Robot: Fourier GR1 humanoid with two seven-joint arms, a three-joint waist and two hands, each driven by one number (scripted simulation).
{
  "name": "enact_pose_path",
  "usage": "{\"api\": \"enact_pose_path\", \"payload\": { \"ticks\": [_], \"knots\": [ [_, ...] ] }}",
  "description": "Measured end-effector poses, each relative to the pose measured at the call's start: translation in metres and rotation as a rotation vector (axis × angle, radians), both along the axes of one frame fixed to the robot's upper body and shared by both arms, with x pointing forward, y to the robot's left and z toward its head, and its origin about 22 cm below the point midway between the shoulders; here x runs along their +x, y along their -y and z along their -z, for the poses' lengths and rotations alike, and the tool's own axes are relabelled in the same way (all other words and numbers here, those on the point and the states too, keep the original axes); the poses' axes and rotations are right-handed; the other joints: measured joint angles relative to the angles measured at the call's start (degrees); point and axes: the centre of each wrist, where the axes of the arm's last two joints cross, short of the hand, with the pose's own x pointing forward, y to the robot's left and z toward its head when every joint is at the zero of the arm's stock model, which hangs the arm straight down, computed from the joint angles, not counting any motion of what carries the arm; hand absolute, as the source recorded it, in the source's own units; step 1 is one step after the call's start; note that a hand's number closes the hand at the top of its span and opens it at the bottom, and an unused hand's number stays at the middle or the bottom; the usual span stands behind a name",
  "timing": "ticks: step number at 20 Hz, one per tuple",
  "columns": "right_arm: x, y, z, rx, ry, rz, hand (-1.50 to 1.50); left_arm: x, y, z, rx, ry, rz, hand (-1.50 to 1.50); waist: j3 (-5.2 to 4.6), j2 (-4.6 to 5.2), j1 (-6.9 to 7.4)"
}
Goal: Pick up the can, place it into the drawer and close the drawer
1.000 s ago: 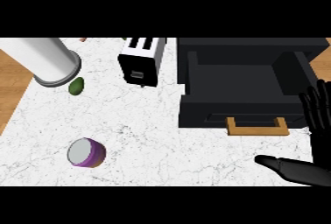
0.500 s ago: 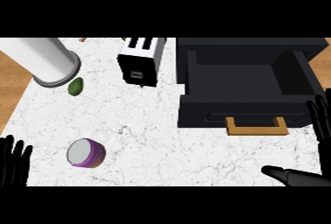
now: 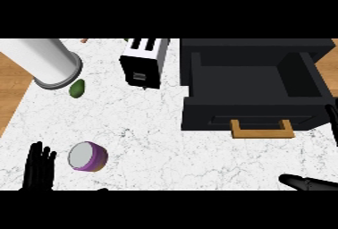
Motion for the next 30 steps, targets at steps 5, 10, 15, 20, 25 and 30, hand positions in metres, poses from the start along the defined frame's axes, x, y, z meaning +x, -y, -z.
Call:
{"api": "enact_pose_path", "payload": {
  "ticks": [5, 10, 15, 20, 25, 30],
  "knots": [
    [-0.009, -0.001, 0.0, 0.0, 0.005, 0.003, -1.5, 0.003, -0.005, 0.038, 0.001, -0.018, -0.032, -1.5, 0.02, 0.03, -0.06],
    [-0.016, 0.003, -0.004, -0.003, 0.001, 0.001, -1.5, 0.009, -0.006, 0.058, -0.005, -0.034, -0.068, -1.5, 0.02, 0.02, -0.1],
    [-0.016, 0.005, -0.011, -0.005, 0.004, 0.004, -1.5, 0.014, -0.018, 0.087, -0.008, -0.049, -0.078, -1.5, 0.0, 0.03, -0.08],
    [-0.019, 0.01, -0.008, -0.006, 0.006, 0.009, -1.5, 0.02, -0.03, 0.112, -0.012, -0.063, -0.091, -1.5, 0.02, 0.05, -0.12],
    [-0.019, 0.016, -0.016, -0.016, 0.001, 0.009, -1.5, 0.018, -0.032, 0.132, -0.032, -0.076, -0.103, -1.5, 0.02, 0.06, -0.11],
    [-0.014, 0.018, -0.016, -0.023, -0.002, 0.011, -1.5, 0.035, -0.032, 0.144, -0.047, -0.075, -0.115, -1.5, 0.01, 0.05, -0.12]
  ]
}}
